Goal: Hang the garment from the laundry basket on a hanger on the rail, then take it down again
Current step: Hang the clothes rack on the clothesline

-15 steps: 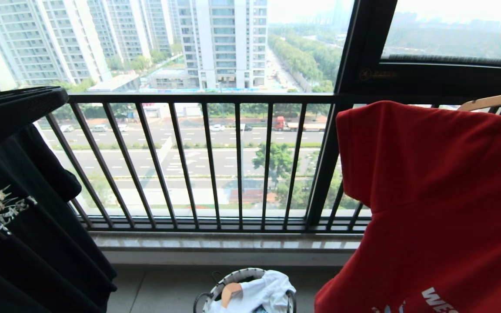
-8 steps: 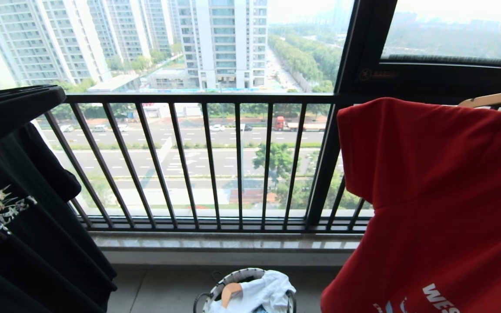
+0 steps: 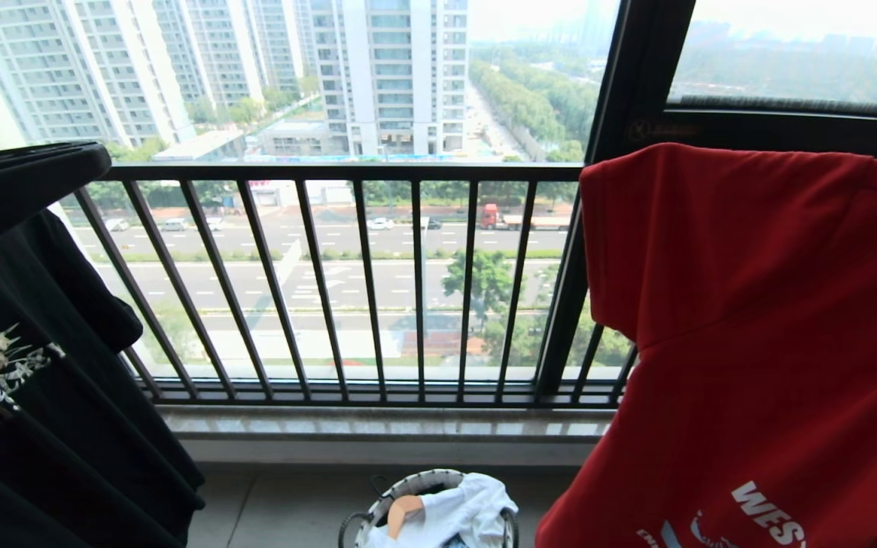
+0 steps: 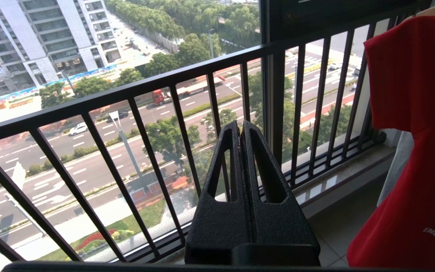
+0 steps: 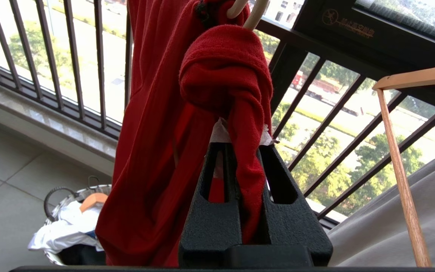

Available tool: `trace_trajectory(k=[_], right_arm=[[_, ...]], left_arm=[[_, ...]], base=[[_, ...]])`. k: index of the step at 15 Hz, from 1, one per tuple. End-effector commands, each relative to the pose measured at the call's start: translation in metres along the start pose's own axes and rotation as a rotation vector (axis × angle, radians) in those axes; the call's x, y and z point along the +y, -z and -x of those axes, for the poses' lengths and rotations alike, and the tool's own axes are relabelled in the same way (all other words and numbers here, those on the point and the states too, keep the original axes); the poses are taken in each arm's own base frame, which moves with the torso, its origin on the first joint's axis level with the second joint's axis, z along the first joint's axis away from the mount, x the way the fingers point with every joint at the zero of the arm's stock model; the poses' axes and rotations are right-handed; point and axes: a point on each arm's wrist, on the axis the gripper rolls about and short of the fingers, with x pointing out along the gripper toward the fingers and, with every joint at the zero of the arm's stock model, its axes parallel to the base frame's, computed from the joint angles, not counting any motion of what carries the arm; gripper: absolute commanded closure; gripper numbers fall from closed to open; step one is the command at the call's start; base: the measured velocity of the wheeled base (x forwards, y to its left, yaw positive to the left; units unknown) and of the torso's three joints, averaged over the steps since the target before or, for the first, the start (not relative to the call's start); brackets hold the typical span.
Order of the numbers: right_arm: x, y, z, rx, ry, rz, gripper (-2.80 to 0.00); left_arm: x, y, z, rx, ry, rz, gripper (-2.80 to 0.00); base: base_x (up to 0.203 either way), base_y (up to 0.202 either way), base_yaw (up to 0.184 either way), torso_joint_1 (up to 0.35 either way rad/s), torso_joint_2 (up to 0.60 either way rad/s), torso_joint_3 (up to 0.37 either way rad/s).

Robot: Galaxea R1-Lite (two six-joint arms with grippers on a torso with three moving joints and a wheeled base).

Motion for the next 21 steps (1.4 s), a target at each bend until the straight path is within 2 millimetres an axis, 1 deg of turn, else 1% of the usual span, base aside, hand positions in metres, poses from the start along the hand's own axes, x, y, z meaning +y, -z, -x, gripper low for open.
trace_trajectory(k=[1,5,7,9,12,14,17,19,21], right_arm=[[0.0,0.0,-0.006,0.019,-0.007,0.003,0.0],[0.0,-0.002,-0.003,-0.006,-0.013,0.0,0.0],[0.0,-0.001,-0.005,0.009,-0.011,-0.001,0.0],[0.0,-0.003,-0.013,0.027,-0.01,-0.001,0.0],[-0.002,-0.009,-0.02,0.032,-0.001,-0.004,0.0],[-0.004,-0.015,-0.022,0.027,0.021,-0.005,0.0],[-0.006,-0.016,-0.039,0.077,0.07,-0.028,0.0],[-0.007,-0.02,-0.048,0.07,0.08,-0.039,0.0],[-0.008,-0.023,-0.063,0.074,0.093,-0.037,0.0]], left_arm=[[0.0,0.0,0.0,-0.002,-0.001,-0.001,0.0],[0.0,0.0,0.0,-0.003,-0.002,-0.001,0.0],[0.0,-0.001,0.001,-0.006,-0.002,-0.001,0.0],[0.0,-0.002,0.003,-0.013,-0.003,0.001,0.0],[0.0,0.0,-0.001,0.003,0.001,0.001,0.0],[0.0,-0.001,0.001,-0.003,0.0,0.001,0.0],[0.001,-0.003,0.004,-0.014,-0.003,0.001,0.0],[0.001,-0.005,0.005,-0.02,-0.006,0.001,0.0],[0.001,-0.006,0.007,-0.029,-0.008,0.001,0.0]], base=[[0.0,0.0,0.0,0.0,0.0,0.0],[0.0,0.0,0.0,0.0,0.0,0.0],[0.0,0.0,0.0,0.0,0.0,0.0],[0.0,0.0,0.0,0.0,0.0,0.0],[0.0,0.0,0.0,0.0,0.0,0.0],[0.0,0.0,0.0,0.0,0.0,0.0],[0.0,0.0,0.0,0.0,0.0,0.0],[0.0,0.0,0.0,0.0,0.0,0.0],[0.0,0.0,0.0,0.0,0.0,0.0]])
